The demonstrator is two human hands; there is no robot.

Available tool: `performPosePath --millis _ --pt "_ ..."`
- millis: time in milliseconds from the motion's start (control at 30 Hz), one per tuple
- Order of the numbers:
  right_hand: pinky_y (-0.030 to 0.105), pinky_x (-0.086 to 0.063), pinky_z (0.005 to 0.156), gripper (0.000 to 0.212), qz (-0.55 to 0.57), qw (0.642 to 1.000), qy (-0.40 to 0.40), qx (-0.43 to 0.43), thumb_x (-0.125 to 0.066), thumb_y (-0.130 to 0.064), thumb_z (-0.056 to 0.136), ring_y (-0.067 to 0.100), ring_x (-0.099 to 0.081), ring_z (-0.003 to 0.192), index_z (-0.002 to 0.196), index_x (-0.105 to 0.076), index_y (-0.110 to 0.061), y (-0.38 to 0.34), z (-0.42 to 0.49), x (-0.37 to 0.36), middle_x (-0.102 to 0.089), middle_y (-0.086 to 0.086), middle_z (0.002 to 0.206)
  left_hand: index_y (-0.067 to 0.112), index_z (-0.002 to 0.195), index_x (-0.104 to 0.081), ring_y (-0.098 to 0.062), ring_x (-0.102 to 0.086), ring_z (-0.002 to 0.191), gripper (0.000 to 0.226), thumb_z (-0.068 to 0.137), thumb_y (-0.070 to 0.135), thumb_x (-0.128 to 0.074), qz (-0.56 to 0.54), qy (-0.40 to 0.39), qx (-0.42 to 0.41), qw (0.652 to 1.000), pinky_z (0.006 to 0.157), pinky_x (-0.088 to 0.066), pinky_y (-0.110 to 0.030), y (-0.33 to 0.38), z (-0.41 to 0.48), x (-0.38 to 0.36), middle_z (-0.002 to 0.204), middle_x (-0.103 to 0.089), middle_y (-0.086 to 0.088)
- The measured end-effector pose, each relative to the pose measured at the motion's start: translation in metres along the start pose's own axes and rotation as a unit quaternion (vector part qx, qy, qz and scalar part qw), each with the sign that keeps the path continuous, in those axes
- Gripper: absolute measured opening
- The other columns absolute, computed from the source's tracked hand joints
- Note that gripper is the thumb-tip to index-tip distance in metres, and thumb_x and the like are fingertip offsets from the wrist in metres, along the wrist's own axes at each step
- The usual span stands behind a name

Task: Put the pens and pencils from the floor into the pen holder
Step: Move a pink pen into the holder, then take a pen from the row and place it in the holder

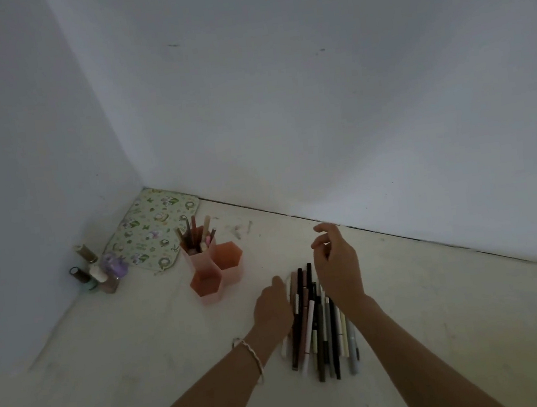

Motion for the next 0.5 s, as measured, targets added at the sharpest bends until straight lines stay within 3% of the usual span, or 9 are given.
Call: performPosePath --millis 100,167,267,367,500 --pt "0.019 -0.040 0.054 0.028 -0.018 1.000 -0.007 0.004 -0.047 -0.006 0.093 0.004 -0.048 0.050 0.114 -0.054 -0.023 -0.003 0.003 -0.008 -0.063 -0.009 0.083 0.017 0.136 -0.039 -0.025 -0.065 0.087 0.045 0.095 0.004 -0.049 -0.088 0.067 -0.045 0.993 0.077 -0.057 -0.040 0.003 0.000 0.026 0.100 -0.063 -0.010" --pt "0.021 -0.042 0.062 0.022 -0.081 0.996 -0.029 0.008 -0.047 -0.008 0.095 0.005 -0.053 0.065 0.111 -0.059 -0.017 -0.004 0.003 -0.017 -0.063 -0.004 0.087 0.025 0.145 -0.033 -0.020 -0.062 0.076 0.057 0.095 0.004 -0.051 -0.134 0.107 -0.097 0.980 0.071 -0.058 -0.039 0.006 0.001 0.046 0.091 -0.059 -0.007" --pt "0.026 -0.046 0.081 0.019 -0.260 0.959 -0.115 0.007 -0.047 -0.012 0.094 0.017 -0.055 0.098 0.102 -0.065 -0.011 0.001 -0.002 -0.041 -0.061 0.003 0.103 0.030 0.151 -0.026 -0.010 -0.053 0.072 0.067 0.095 0.007 -0.054 -0.126 0.147 -0.157 0.968 0.071 -0.054 -0.026 0.007 0.002 0.071 0.086 -0.054 0.001" --pt "0.030 -0.043 0.088 0.023 -0.374 0.910 -0.173 -0.031 -0.043 -0.018 0.097 0.021 -0.052 0.104 0.097 -0.065 -0.013 0.007 -0.017 -0.062 -0.061 0.005 0.108 0.033 0.147 -0.033 -0.008 -0.057 0.070 0.065 0.093 0.008 -0.057 -0.150 0.163 -0.176 0.959 0.067 -0.055 -0.023 0.005 0.001 0.086 0.085 -0.055 0.006" --pt "0.033 -0.041 0.096 0.028 -0.403 0.895 -0.186 -0.044 -0.040 -0.027 0.100 0.023 -0.050 0.114 0.113 -0.064 -0.017 0.014 -0.029 -0.083 -0.059 0.005 0.118 0.037 0.145 -0.034 -0.008 -0.059 0.070 0.065 0.092 0.009 -0.059 -0.160 0.166 -0.186 0.955 0.068 -0.058 -0.026 -0.002 -0.005 0.095 0.083 -0.055 0.010"
Point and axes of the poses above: each hand's wrist, its own z-axis towards the middle knuckle, its own x-axis out of the back of the hand, y = z × x, the point moved 2 cm from there along z, towards the middle knuckle
